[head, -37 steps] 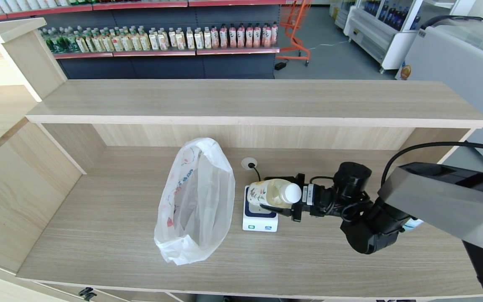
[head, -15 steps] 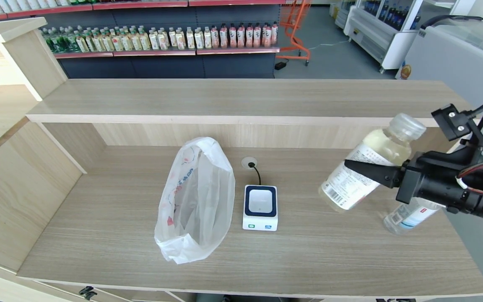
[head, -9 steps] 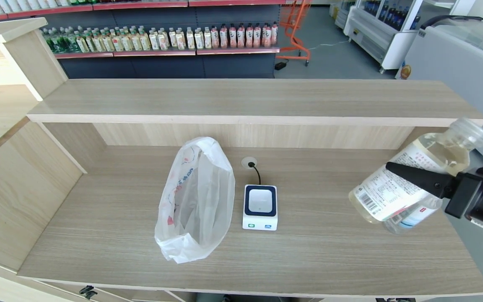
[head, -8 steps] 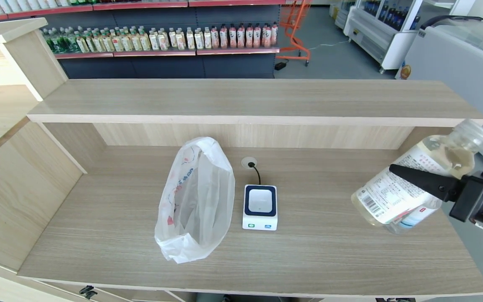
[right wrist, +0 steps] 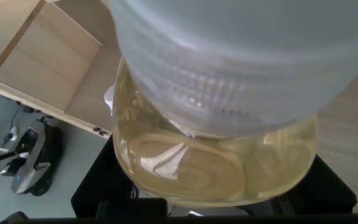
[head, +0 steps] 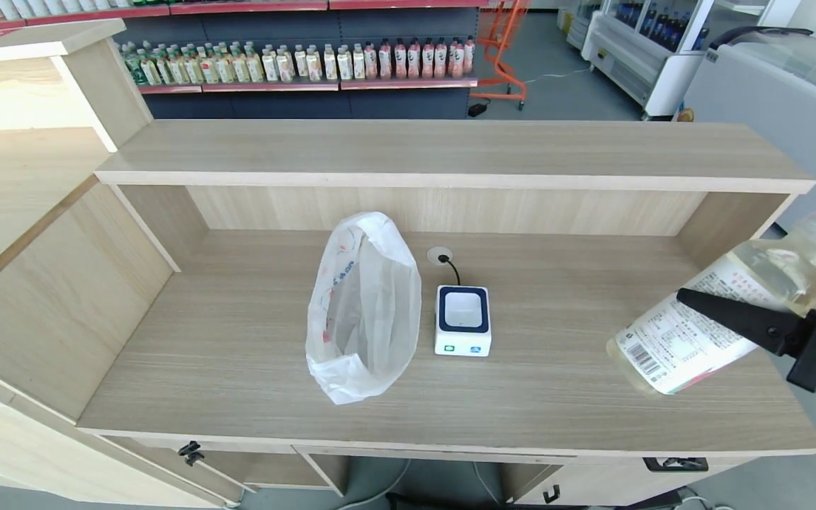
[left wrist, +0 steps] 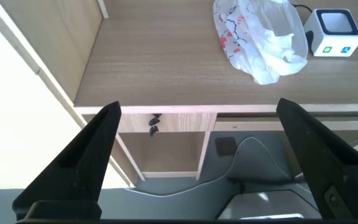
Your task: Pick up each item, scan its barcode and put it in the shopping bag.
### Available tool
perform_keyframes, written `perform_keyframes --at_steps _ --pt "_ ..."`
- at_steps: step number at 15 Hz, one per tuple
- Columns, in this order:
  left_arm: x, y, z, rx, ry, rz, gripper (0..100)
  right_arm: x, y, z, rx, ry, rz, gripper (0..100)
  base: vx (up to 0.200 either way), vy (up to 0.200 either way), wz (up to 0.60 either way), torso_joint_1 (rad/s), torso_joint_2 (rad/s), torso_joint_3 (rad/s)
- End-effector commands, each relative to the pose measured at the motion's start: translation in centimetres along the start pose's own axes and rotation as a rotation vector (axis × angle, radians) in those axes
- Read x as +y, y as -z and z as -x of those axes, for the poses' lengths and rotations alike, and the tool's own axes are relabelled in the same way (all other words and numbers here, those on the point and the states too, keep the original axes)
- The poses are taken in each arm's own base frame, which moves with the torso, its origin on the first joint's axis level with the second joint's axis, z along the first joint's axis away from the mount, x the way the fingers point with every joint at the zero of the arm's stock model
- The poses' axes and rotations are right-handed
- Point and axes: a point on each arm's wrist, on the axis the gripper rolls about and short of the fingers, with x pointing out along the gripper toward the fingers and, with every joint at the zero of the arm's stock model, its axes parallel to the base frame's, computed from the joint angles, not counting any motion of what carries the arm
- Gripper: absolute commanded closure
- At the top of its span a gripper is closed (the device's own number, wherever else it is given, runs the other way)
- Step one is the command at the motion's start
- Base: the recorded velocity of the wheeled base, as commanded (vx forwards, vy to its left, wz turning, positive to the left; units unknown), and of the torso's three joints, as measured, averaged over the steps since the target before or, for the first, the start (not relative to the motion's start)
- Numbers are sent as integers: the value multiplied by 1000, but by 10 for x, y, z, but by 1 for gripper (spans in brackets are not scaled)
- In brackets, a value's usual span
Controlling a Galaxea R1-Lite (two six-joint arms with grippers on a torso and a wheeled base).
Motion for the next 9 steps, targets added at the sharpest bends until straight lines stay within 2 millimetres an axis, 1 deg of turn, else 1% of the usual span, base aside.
perform_keyframes --at_steps 1,3,6,9 --pt "0 0 0 0 0 -1 0 -1 0 -1 -1 5 0 100 0 0 0 0 0 0" --pt "0 0 0 0 0 -1 0 -1 0 -2 2 4 -1 100 0 0 0 0 0 0" --pt "0 0 0 0 1 -1 0 -3 1 -5 14 6 -7 100 0 200 0 9 6 -2" --pt "0 0 0 0 1 -1 0 -5 -4 -18 26 0 -10 100 0 200 0 14 6 2"
